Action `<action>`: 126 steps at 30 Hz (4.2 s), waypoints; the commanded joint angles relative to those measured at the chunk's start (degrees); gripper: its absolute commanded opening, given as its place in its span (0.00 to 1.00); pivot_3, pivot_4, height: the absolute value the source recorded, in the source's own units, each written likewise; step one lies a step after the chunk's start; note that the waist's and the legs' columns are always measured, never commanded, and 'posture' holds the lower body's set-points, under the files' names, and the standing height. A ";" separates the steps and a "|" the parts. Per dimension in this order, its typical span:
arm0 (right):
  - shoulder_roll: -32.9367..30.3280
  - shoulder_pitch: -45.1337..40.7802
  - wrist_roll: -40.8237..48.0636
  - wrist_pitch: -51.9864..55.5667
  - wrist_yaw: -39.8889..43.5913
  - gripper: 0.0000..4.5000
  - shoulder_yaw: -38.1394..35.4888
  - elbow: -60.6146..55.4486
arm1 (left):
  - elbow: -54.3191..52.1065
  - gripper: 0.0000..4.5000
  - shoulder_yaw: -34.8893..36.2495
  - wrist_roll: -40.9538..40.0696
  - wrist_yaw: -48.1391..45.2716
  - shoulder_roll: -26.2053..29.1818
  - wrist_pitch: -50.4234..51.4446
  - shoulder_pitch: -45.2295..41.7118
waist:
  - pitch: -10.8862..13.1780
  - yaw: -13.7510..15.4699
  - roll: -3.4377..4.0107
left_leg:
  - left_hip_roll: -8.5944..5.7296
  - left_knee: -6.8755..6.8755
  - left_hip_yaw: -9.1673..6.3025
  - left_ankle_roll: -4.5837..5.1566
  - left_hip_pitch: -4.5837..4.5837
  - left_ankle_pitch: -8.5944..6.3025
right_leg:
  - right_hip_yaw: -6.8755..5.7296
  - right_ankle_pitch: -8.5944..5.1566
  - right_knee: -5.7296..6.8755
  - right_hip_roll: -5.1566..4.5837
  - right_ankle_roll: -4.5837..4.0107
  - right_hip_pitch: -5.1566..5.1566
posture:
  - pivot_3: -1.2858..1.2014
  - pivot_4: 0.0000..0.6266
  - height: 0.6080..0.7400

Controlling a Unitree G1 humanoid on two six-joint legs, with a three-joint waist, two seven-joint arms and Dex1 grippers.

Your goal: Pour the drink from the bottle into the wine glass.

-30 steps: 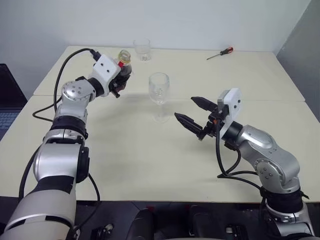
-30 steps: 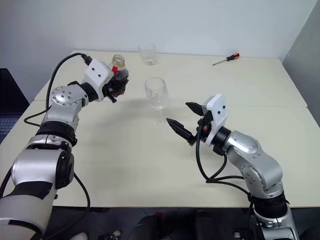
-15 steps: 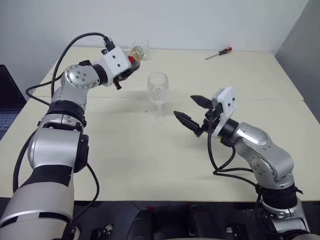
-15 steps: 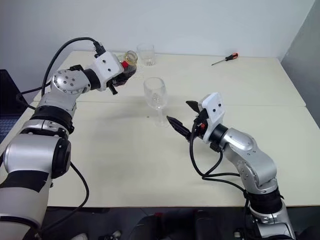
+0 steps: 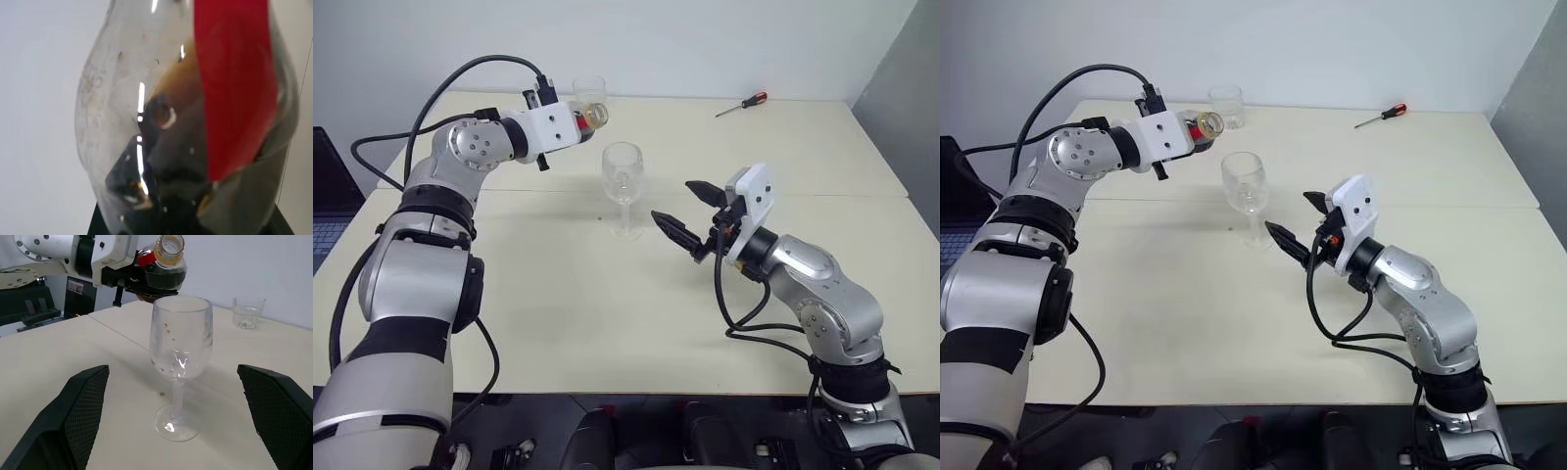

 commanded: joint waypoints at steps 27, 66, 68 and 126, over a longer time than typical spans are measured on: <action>4.60 -3.14 0.82 -5.10 -0.67 1.00 -2.73 -0.56 | 0.54 0.26 -4.78 7.03 5.90 0.47 -2.98 -5.92 | 0.00 -0.04 0.00 | -0.01 0.05 0.06 0.00 -0.01 0.00 | 0.07 0.00 0.21 -0.01 0.00 -0.11 | 0.52 0.24 1.00; 5.09 -1.85 -0.02 -5.87 -0.93 1.00 -2.16 -0.52 | 1.54 0.26 -13.20 17.29 15.43 2.13 -5.83 -9.81 | 0.00 -0.04 0.00 | -0.01 0.09 0.12 -0.01 -0.02 0.00 | 0.12 0.00 0.27 -0.01 0.00 -0.16 | 0.52 0.24 1.00; 5.08 -1.88 0.02 -5.86 -0.91 1.00 -2.16 -0.46 | 1.58 0.26 -13.30 17.42 15.58 2.20 -5.81 -9.93 | 0.00 -0.05 0.00 | -0.01 0.09 0.12 -0.01 -0.02 0.00 | 0.12 0.00 0.27 -0.01 0.00 -0.16 | 0.52 0.24 1.00; 3.98 -2.40 0.08 -6.63 0.24 1.00 -2.19 0.97 | 2.06 0.26 -16.94 21.17 19.94 2.48 -6.48 -12.78 | 0.00 -0.38 0.00 | -0.01 0.16 0.13 -0.01 -0.02 0.00 | 0.13 0.00 0.32 -0.01 0.00 -0.16 | 0.52 0.24 1.00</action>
